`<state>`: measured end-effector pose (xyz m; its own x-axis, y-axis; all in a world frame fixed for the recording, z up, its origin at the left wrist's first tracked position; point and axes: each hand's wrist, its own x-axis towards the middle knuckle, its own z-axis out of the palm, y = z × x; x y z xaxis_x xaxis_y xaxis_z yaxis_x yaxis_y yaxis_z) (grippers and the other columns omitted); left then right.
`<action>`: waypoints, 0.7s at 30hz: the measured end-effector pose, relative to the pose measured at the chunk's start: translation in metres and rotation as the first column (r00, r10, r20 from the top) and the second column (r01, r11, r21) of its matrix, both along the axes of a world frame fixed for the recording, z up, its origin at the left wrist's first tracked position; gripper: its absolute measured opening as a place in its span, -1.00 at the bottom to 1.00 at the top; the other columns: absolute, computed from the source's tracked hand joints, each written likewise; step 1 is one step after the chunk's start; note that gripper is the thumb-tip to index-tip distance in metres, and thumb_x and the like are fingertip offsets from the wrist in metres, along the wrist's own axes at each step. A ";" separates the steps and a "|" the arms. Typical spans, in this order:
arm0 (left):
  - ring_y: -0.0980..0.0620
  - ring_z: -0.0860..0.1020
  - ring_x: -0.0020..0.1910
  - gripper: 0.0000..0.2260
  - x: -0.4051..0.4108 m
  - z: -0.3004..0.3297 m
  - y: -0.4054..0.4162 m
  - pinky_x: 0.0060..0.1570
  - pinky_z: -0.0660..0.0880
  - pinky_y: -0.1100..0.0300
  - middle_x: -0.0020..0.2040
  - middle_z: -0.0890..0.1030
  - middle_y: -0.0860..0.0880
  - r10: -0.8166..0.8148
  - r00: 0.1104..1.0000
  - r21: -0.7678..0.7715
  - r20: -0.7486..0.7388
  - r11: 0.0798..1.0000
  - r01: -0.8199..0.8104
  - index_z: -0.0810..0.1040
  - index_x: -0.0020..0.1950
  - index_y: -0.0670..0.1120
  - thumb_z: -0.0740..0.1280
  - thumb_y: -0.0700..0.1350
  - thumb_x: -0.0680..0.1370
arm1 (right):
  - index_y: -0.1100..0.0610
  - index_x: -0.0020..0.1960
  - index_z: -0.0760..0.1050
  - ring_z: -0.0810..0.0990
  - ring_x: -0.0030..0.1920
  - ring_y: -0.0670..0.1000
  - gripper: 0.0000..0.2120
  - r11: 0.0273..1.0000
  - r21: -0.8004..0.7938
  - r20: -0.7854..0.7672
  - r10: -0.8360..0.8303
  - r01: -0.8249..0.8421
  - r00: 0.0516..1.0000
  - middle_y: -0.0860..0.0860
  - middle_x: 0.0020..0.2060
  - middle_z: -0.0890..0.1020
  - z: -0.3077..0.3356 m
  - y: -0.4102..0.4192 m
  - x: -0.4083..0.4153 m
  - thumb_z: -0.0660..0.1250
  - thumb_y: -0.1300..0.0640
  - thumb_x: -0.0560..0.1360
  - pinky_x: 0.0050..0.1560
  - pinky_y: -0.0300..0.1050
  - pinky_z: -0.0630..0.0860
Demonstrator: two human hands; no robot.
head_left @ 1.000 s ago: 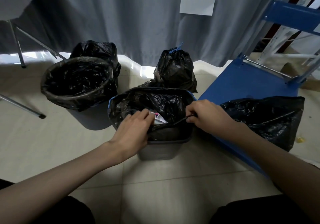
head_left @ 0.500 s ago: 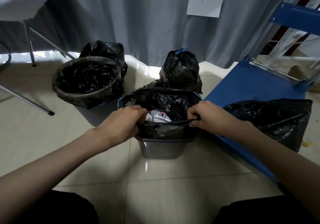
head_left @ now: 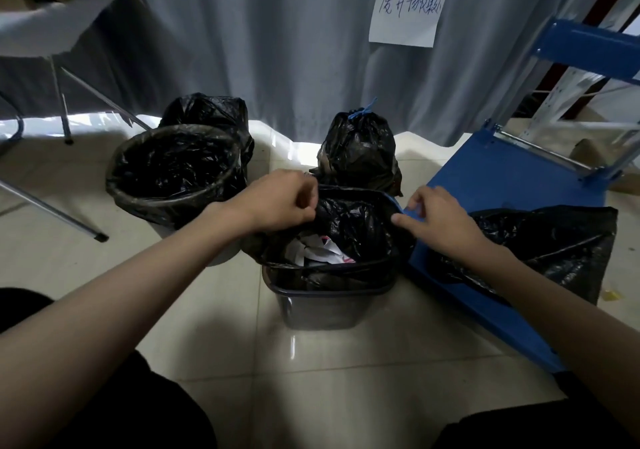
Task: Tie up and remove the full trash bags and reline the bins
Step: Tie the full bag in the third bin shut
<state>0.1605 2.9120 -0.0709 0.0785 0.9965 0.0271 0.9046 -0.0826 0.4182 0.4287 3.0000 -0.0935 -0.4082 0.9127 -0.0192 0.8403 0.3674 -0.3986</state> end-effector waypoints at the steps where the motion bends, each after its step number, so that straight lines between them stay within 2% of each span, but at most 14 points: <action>1: 0.03 0.56 -0.15 -0.92 0.003 -0.002 0.011 -0.06 0.54 0.06 -0.20 0.59 0.11 0.020 1.000 0.028 -0.015 0.999 -0.020 0.60 -0.11 0.03 0.39 -0.10 0.42 | 0.08 0.11 0.44 0.51 0.08 0.13 -0.58 0.998 -0.047 0.068 -0.040 0.044 0.997 0.07 0.06 0.48 -0.006 0.004 0.003 0.39 -0.21 0.47 0.10 0.10 0.50; 3: -0.03 0.58 -0.01 -0.88 0.008 -0.008 0.031 0.04 0.53 0.03 -0.05 0.64 0.03 0.055 0.997 0.052 -0.063 0.997 -0.051 0.64 -0.06 0.03 0.39 -0.11 0.43 | 0.13 0.28 0.38 0.51 0.15 0.16 -0.43 0.980 -0.166 0.132 -0.091 0.113 0.987 0.12 0.16 0.49 -0.018 0.009 0.006 0.39 -0.22 0.47 0.13 0.07 0.49; 5: -0.09 0.53 0.17 -0.86 0.010 -0.019 0.048 0.16 0.48 -0.02 0.15 0.62 -0.03 0.071 0.983 0.019 -0.169 0.997 -0.069 0.69 -0.04 0.05 0.37 -0.09 0.46 | 0.16 0.30 0.39 0.52 0.16 0.15 -0.45 0.953 -0.256 0.102 -0.139 0.161 0.985 0.13 0.16 0.51 -0.025 0.010 0.006 0.40 -0.16 0.49 0.06 -0.02 0.48; 7: -0.14 0.46 0.26 -0.82 0.011 -0.032 0.059 0.23 0.43 -0.04 0.27 0.56 -0.07 0.060 0.959 -0.066 -0.278 0.994 -0.082 0.70 0.02 0.06 0.34 -0.04 0.48 | 0.16 0.21 0.45 0.53 0.09 0.12 -0.60 0.936 -0.305 0.020 -0.179 0.177 0.984 0.10 0.08 0.52 -0.030 0.011 0.005 0.42 -0.04 0.51 0.01 -0.01 0.49; 10: -0.17 0.45 0.27 -0.74 0.009 -0.044 0.066 0.25 0.40 -0.01 0.26 0.55 -0.12 0.043 0.941 -0.147 -0.334 0.984 -0.097 0.64 0.16 0.02 0.32 -0.01 0.50 | 0.16 -0.07 0.50 0.54 -0.12 0.04 -0.89 0.935 -0.307 -0.115 -0.223 0.179 0.968 0.02 -0.24 0.51 -0.028 0.012 0.006 0.42 0.15 0.51 -0.10 -0.05 0.50; 12: -0.18 0.48 0.25 -0.71 0.004 -0.041 0.068 0.23 0.42 -0.01 0.24 0.58 -0.12 0.109 0.951 -0.087 -0.289 0.986 -0.139 0.62 0.21 -0.01 0.32 -0.02 0.51 | 0.15 -0.22 0.51 0.51 -0.26 -0.01 -0.87 0.946 -0.260 -0.207 -0.250 0.193 0.946 0.00 -0.39 0.50 -0.021 0.014 0.007 0.39 0.24 0.49 -0.18 -0.14 0.44; 14: -0.19 0.54 0.19 -0.74 -0.003 -0.029 0.070 0.16 0.46 0.01 0.16 0.63 -0.12 0.233 0.951 0.029 -0.204 0.972 -0.232 0.65 0.16 0.00 0.34 -0.03 0.50 | 0.13 -0.24 0.54 0.50 -0.29 -0.03 -0.88 0.954 -0.204 -0.277 -0.272 0.220 0.922 -0.01 -0.43 0.51 -0.013 0.015 0.007 0.38 0.28 0.46 -0.21 -0.21 0.40; 17: -0.20 0.58 0.10 -0.80 -0.011 -0.015 0.072 0.05 0.47 0.03 0.07 0.67 -0.12 0.368 0.922 0.125 -0.120 0.927 -0.353 0.70 0.04 0.01 0.39 -0.07 0.45 | 0.10 -0.25 0.55 0.52 -0.30 -0.04 -0.86 0.960 -0.182 -0.345 -0.267 0.215 0.900 0.01 -0.44 0.56 -0.005 0.013 0.004 0.37 0.29 0.42 -0.23 -0.22 0.39; 19: -0.17 0.55 0.11 -0.84 -0.009 -0.014 0.072 0.05 0.46 0.03 0.10 0.62 -0.11 0.388 0.918 0.187 -0.089 0.911 -0.367 0.70 -0.03 0.01 0.43 -0.05 0.41 | 0.09 -0.27 0.55 0.55 -0.29 -0.02 -0.86 0.969 -0.158 -0.360 -0.237 0.191 0.902 0.04 -0.43 0.58 -0.004 0.010 0.001 0.35 0.29 0.41 -0.21 -0.21 0.40; 21: -0.14 0.51 0.13 -0.82 -0.001 -0.020 0.072 0.10 0.44 0.03 0.10 0.54 -0.08 0.323 0.946 0.234 -0.026 0.922 -0.308 0.64 -0.04 0.00 0.46 -0.02 0.39 | 0.14 -0.25 0.57 0.54 -0.30 -0.06 -0.90 0.980 -0.116 -0.367 -0.192 0.160 0.910 0.00 -0.44 0.57 -0.003 0.008 -0.002 0.36 0.29 0.41 -0.25 -0.26 0.40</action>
